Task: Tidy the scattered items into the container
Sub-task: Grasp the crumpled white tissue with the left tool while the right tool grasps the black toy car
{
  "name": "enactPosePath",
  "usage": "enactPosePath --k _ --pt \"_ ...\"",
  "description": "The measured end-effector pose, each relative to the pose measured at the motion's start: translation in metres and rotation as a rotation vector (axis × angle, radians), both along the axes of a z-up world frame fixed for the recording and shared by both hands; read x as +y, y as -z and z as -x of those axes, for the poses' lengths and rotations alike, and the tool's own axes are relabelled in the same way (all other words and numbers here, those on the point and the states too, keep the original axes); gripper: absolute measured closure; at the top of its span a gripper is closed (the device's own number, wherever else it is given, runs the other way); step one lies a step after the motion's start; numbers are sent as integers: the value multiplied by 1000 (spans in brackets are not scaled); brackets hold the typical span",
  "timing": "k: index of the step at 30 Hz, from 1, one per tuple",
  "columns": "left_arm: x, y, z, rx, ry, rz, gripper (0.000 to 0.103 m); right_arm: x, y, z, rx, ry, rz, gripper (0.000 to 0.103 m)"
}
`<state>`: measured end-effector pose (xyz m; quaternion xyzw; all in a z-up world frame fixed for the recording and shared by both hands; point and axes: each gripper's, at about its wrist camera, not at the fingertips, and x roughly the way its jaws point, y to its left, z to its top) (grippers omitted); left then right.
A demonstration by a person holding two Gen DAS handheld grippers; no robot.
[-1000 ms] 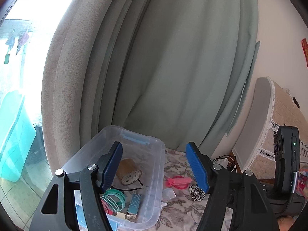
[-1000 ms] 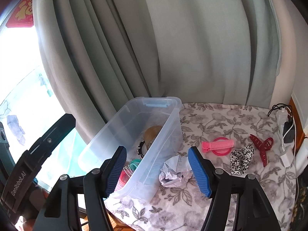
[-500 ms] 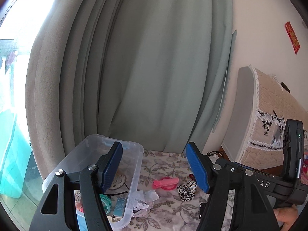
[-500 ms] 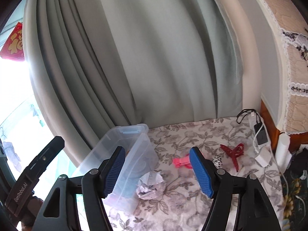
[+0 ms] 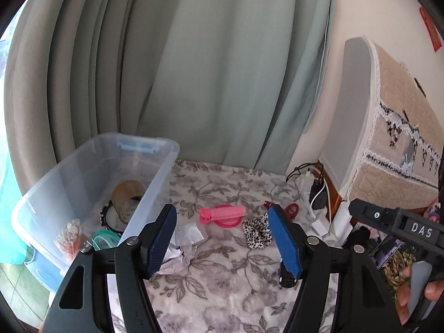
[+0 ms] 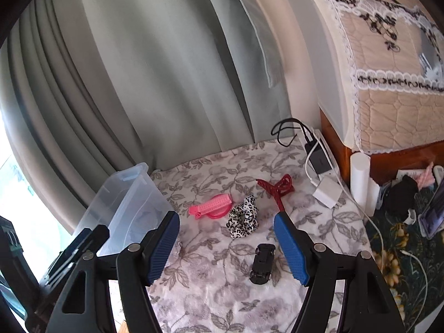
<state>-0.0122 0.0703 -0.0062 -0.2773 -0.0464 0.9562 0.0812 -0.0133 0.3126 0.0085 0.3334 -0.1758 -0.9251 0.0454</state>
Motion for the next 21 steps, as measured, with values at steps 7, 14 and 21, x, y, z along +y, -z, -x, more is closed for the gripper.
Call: enactPosePath --k 7,14,21 --pt "1 39 17 -92 -46 29 33 1 30 14 -105 -15 40 29" --pt "5 61 30 -158 -24 35 35 -2 68 29 -226 -27 60 29" --pt "18 76 51 -167 -42 116 35 -3 94 40 -291 -35 56 29"
